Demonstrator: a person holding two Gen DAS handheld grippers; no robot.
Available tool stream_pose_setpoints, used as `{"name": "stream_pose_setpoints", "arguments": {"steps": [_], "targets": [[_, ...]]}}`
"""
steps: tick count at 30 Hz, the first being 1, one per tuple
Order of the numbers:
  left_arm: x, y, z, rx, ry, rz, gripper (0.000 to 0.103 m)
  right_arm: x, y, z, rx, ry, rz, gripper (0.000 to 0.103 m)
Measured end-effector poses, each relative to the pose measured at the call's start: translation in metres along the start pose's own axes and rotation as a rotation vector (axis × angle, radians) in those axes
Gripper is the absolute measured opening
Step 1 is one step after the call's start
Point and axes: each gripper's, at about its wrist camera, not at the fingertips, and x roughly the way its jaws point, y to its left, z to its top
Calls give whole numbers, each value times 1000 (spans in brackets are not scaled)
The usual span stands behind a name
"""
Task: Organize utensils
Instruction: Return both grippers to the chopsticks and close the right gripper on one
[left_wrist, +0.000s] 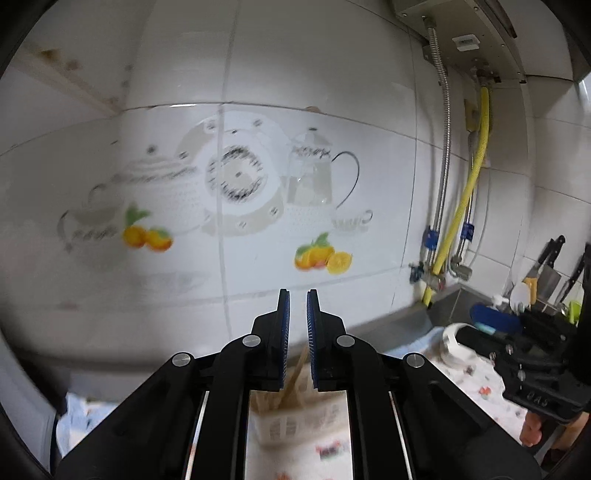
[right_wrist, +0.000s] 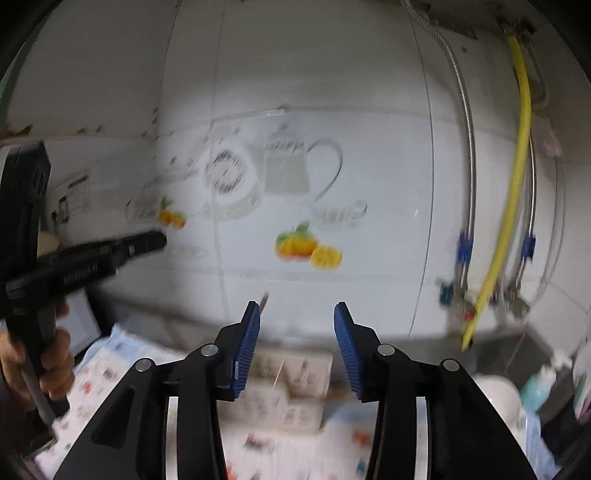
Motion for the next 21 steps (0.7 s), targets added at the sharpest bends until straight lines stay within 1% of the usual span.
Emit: {"name": "stream_pose_setpoints", "arguments": {"steps": [2,4,6,7,9,10,11,12,15,16,17,21], "targets": [[-18,1,-16,-3,34,8,10,-9,9,-22,-12,61,8,41],[-32,3,-37,-8,88,21,10,-17,16,-47,-10,127,14,41],[-46,5,-58,-21,118,21,10,-25,27,-81,-16,203,30,41],[-53,5,-72,-23,150,26,10,-28,31,-95,-20,231,29,41],[-64,7,-95,-42,189,28,10,-35,43,-127,-26,292,28,40],[-69,7,-106,-54,212,19,10,-38,47,-139,-25,310,31,38],[-75,8,-121,-68,242,13,10,-42,53,-153,-28,334,29,34],[-82,9,-135,-84,260,8,10,-48,59,-168,-26,353,26,32],[-99,10,-170,-114,305,-10,10,-61,73,-198,-24,392,14,32],[-104,11,-181,-130,319,-18,10,-66,77,-209,-14,408,23,32],[-108,10,-197,-146,358,-35,10,-68,79,-215,-5,418,27,32],[-122,3,-240,-152,432,-43,10,-78,89,-239,19,442,7,32]]}}
